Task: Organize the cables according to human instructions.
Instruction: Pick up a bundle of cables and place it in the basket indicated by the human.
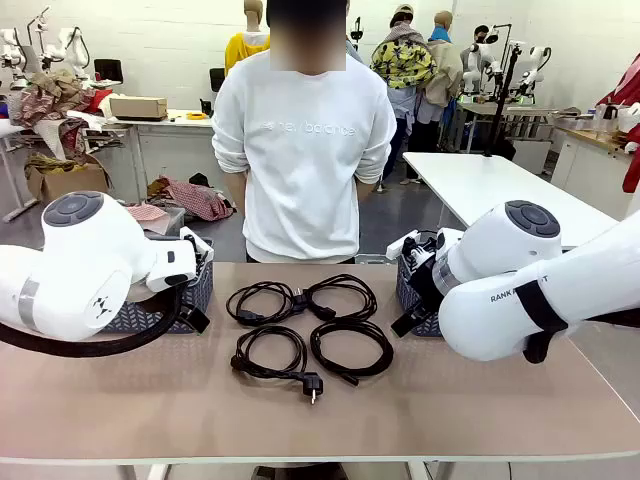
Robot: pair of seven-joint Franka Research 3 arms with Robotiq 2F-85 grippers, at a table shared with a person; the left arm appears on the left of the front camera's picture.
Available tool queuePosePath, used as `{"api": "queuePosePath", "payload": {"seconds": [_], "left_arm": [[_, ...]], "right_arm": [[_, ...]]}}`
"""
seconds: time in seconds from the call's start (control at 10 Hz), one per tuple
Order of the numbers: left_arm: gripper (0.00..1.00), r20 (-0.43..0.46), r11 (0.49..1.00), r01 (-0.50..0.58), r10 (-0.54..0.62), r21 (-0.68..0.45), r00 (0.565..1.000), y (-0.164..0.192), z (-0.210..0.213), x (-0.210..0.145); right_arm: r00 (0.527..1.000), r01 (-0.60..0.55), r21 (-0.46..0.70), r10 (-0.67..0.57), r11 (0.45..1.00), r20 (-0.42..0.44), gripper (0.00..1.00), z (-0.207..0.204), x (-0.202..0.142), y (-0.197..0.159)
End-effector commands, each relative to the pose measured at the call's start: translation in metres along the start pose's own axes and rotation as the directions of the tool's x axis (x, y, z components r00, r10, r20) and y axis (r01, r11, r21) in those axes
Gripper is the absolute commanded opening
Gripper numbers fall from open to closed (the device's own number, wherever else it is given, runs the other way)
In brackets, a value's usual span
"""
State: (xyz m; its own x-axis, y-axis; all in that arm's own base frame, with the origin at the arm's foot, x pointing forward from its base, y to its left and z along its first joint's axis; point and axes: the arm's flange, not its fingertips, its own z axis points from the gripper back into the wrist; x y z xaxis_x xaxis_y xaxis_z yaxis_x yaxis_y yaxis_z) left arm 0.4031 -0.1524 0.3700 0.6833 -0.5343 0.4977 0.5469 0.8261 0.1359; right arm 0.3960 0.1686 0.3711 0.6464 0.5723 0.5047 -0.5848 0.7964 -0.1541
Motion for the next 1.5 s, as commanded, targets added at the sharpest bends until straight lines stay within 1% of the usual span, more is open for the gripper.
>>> {"api": "queuePosePath", "payload": {"seconds": [0.0,1.1,1.3,1.4], "left_arm": [[1.0,0.0,1.0,0.0,0.0,0.0,1.0,0.0,0.0,0.0],[1.0,0.0,1.0,0.002,-0.002,-0.001,1.0,-0.001,0.0,0.0],[1.0,0.022,1.0,0.002,-0.002,-0.002,1.0,0.011,0.009,0.0],[1.0,0.038,1.0,0.008,-0.008,-0.01,0.999,0.018,0.016,0.0]], "right_arm": [[1.0,0.0,0.0,0.0,1.0,0.0,1.0,0.0,0.0,0.0],[1.0,-0.001,0.0,0.001,1.0,0.0,1.0,0.0,0.0,0.0],[1.0,-0.014,0.053,0.013,0.998,0.019,1.0,0.008,0.008,-0.009],[0.999,-0.029,0.062,0.028,0.998,0.015,1.0,0.014,0.009,-0.015]]}}
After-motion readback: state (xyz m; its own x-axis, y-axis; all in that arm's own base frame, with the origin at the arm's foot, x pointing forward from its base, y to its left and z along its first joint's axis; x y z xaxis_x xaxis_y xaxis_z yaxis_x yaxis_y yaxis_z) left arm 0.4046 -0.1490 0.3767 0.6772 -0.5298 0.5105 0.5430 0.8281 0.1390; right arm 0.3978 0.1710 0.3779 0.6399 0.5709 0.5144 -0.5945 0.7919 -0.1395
